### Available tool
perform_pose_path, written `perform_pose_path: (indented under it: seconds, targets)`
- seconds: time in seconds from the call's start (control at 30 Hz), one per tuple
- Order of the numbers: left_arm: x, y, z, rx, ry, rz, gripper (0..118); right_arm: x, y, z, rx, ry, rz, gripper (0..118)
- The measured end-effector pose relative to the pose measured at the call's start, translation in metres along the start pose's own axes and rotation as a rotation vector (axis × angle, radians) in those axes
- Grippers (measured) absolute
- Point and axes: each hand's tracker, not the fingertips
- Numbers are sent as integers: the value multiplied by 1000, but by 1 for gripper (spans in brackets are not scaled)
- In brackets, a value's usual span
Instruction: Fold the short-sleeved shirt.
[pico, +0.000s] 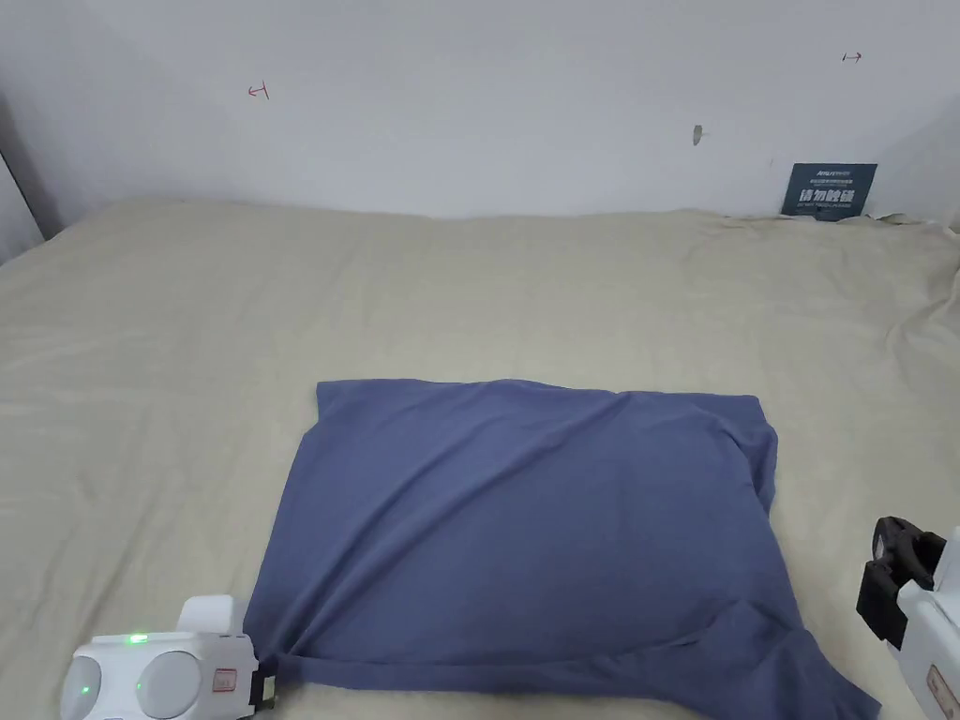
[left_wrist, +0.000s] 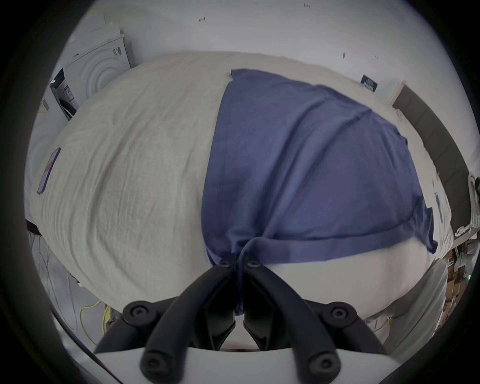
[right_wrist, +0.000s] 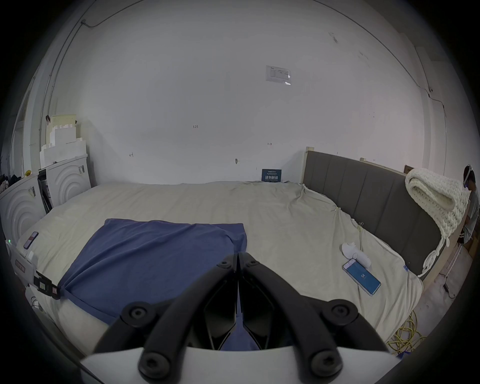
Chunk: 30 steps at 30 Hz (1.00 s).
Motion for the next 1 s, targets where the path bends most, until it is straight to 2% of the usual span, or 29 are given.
perform_pose_path:
  seconds: [0.23,0.3,0.33,0.37,0.4,0.43,0.47,0.53,0.57,0.7,0.83,0.9,0.93,0.97,1.0]
  targets:
    - [-2,13,30,110,-32,34,0,19,-28,-26,-257,24,-110,1]
    - [-3,16,34,126,-40,33,0,25,-40,-34,-329,27,-154,5]
    - [-3,17,36,129,-41,30,0,27,-45,-36,-340,19,-168,14]
    - [-3,18,38,138,-41,29,0,28,-51,-39,-363,12,-177,29]
    - [-3,19,39,141,-42,29,0,30,-56,-42,-387,6,-182,54]
    - [-3,19,39,142,-44,29,0,32,-60,-44,-400,8,-194,54]
    - [-3,20,39,145,-46,28,0,33,-65,-47,-424,7,-201,60]
    - [-2,20,39,146,-48,26,0,34,-75,-52,-455,12,-205,83]
    - [-2,20,40,146,-47,24,0,34,-79,-54,-466,18,-199,89]
    - [0,19,39,144,-48,24,0,28,-95,-69,-540,29,-152,89]
    - [-1,17,38,142,-49,28,0,20,-109,-75,-613,30,-139,89]
    - [-2,16,38,138,-49,30,0,17,-116,-74,-633,33,-111,86]
    - [-2,16,38,138,-48,30,0,15,-118,-73,-637,37,-101,76]
    - [-3,16,36,137,-48,30,0,14,-119,-72,-632,42,-97,52]
    - [-3,16,36,135,-47,29,0,13,-120,-72,-623,44,-92,14]
